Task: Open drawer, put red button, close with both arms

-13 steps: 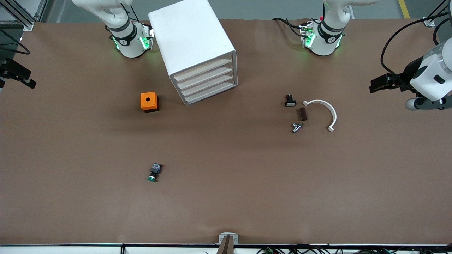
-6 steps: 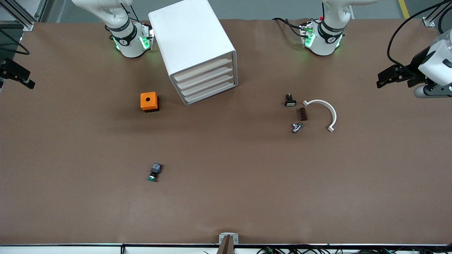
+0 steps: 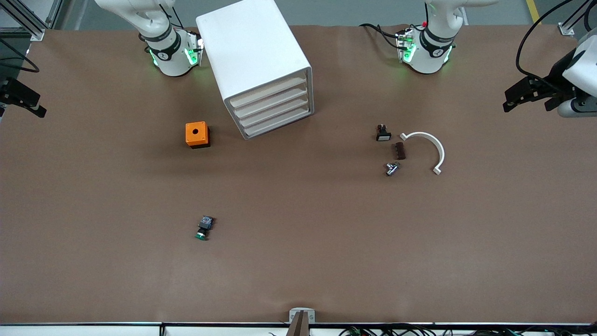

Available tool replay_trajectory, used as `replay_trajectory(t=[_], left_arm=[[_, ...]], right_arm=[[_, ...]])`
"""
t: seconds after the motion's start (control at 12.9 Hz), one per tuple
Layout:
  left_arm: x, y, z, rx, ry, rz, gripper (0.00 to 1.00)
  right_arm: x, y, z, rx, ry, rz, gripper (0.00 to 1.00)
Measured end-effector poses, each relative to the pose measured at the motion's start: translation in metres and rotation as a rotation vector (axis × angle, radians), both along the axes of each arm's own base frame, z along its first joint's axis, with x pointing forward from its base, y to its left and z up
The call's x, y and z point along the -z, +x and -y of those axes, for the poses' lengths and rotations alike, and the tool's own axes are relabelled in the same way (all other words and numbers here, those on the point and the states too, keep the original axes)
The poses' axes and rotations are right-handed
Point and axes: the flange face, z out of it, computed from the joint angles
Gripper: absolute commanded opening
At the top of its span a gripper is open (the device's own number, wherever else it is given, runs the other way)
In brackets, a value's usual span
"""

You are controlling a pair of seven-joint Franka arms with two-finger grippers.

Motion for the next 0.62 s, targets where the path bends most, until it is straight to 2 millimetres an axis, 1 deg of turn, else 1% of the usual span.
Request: replay_trajectory(t=[0.23, 0.39, 0.62], left_arm=[[-0.015, -0.002, -0.001, -0.001, -0.001, 0.011, 1.0], [-0.016, -0.003, -0.002, -0.003, 0.0, 0.005, 1.0], [-0.016, -0.003, -0.003, -0.005, 0.0, 0.002, 1.0]], right_arm=[[0.0, 0.0, 0.0, 0.0, 0.0, -0.001, 1.0], [-0.002, 0.0, 0.0, -0.001, -0.001, 0.004, 1.0], [-0.01, 0.0, -0.003, -0.005, -0.003, 0.022, 1.0]])
